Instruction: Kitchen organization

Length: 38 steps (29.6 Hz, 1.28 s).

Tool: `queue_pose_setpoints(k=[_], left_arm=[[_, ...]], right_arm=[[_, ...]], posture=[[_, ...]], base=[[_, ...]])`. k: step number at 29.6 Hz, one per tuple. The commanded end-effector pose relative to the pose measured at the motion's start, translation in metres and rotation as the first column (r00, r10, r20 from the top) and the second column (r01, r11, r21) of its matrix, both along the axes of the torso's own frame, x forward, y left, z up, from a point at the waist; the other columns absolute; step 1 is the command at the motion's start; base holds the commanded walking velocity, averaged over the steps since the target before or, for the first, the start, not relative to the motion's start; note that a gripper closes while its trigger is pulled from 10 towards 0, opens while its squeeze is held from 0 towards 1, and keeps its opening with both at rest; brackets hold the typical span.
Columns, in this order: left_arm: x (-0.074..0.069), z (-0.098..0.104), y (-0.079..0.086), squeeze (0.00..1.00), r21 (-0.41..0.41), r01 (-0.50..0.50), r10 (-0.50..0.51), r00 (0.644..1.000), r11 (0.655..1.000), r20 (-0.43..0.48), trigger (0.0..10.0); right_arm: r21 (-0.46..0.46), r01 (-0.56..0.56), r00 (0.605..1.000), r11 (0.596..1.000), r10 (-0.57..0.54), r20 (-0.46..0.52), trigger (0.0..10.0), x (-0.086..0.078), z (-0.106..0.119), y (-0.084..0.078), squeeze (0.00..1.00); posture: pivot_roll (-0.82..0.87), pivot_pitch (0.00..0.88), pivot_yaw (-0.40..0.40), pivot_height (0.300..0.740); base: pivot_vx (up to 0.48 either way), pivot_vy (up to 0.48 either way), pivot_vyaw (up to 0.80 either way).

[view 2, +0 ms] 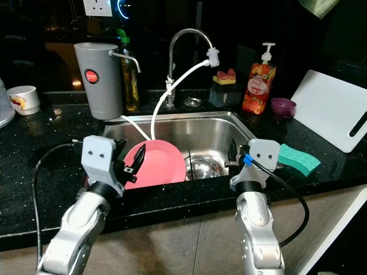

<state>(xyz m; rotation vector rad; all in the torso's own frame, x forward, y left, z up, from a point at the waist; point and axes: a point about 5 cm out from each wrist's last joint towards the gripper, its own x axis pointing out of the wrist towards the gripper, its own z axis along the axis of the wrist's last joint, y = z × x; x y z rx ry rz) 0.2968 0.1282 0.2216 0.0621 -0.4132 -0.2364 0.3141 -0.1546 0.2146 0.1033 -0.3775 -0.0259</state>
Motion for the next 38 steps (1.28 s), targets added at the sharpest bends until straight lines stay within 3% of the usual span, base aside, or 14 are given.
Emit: queue_pose_setpoints(k=[1, 14, 20, 38], left_arm=[[-0.001, 0.001, 0.001, 0.0, 0.002, -0.002, 0.002, 1.0, 1.0, 0.0, 10.0], [-0.003, -0.001, -0.001, 0.0, -0.002, 0.005, -0.005, 1.0, 1.0, -0.006, 10.0], [-0.002, -0.001, -0.003, 0.0, -0.019, -0.003, 0.003, 1.0, 1.0, -0.01, 10.0], [-0.005, 0.0, -0.006, 0.0, -0.024, 0.014, -0.014, 1.0, 1.0, -0.014, 10.0]], right_arm=[[0.015, -0.004, 1.0, 1.0, 0.004, 0.01, 10.0, 0.002, 0.004, -0.001, 0.0], [0.037, -0.006, 1.0, 0.999, 0.006, 0.01, 10.0, 0.002, 0.005, 0.002, 0.0], [0.021, -0.042, 0.999, 0.999, 0.042, 0.012, 10.0, 0.0, 0.005, 0.01, 0.0], [0.019, 0.023, 0.999, 1.0, -0.024, 0.024, 10.0, -0.005, 0.01, -0.005, 0.0]], posture=[[0.13, 0.037, -0.066, 0.74], [0.14, 0.031, -0.069, 0.74], [0.12, 0.032, -0.068, 0.74], [0.1, 0.049, -0.064, 0.74]], base=[[0.0, 0.0, 0.0], [0.0, 0.0, 0.0], [0.0, 0.0, 0.0], [0.0, 0.0, 0.0]])
